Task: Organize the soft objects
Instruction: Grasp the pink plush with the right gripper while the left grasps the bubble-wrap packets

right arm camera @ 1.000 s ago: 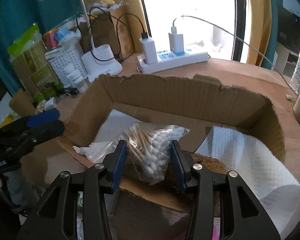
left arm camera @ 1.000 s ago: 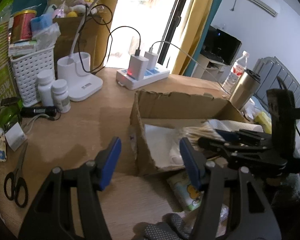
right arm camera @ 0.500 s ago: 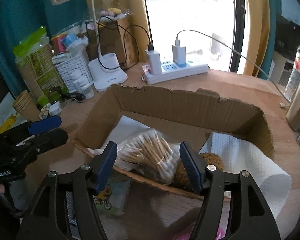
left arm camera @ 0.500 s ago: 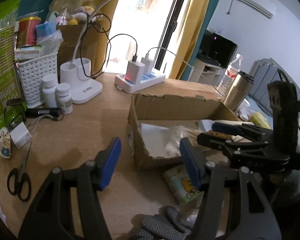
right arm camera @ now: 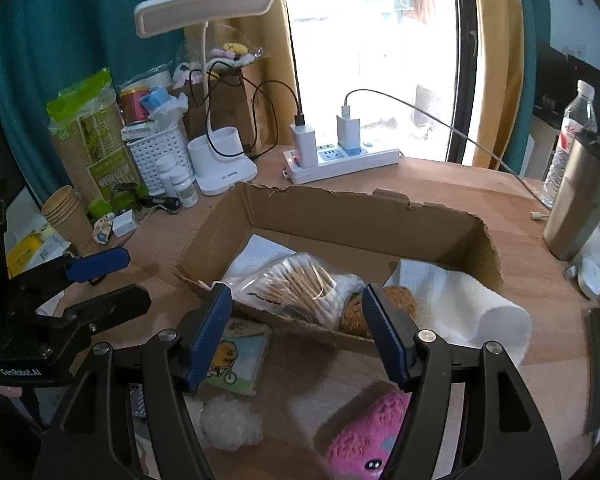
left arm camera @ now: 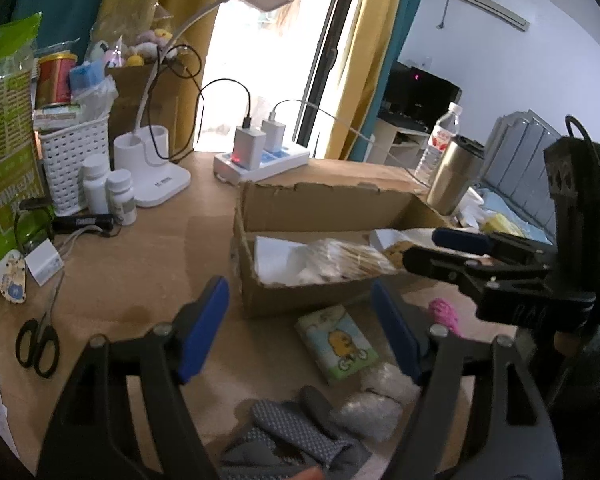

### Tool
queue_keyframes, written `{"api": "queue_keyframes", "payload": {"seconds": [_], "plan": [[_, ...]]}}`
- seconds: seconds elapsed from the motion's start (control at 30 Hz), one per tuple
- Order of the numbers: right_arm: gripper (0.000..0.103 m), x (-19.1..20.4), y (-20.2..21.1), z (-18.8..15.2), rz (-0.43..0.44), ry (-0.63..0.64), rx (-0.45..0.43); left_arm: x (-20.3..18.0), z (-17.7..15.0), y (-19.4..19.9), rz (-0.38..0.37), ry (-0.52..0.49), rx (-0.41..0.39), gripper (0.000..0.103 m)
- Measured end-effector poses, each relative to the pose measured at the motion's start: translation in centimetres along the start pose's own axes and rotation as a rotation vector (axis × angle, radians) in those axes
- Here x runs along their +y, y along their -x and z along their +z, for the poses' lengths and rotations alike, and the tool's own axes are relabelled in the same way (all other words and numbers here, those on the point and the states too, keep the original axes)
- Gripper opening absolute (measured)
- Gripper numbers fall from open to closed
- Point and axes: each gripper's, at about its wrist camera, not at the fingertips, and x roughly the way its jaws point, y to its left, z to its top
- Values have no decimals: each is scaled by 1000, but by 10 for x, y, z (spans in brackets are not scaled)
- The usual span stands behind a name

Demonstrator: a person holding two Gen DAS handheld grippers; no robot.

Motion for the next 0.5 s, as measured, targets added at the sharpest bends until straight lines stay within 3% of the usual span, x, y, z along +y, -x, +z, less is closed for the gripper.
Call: {"api": "queue_keyframes", "payload": {"seconds": [0.5], "plan": [[72, 21, 41, -23, -1, 21, -57, -15, -19, 30, -8, -21, -29, 76]]}}
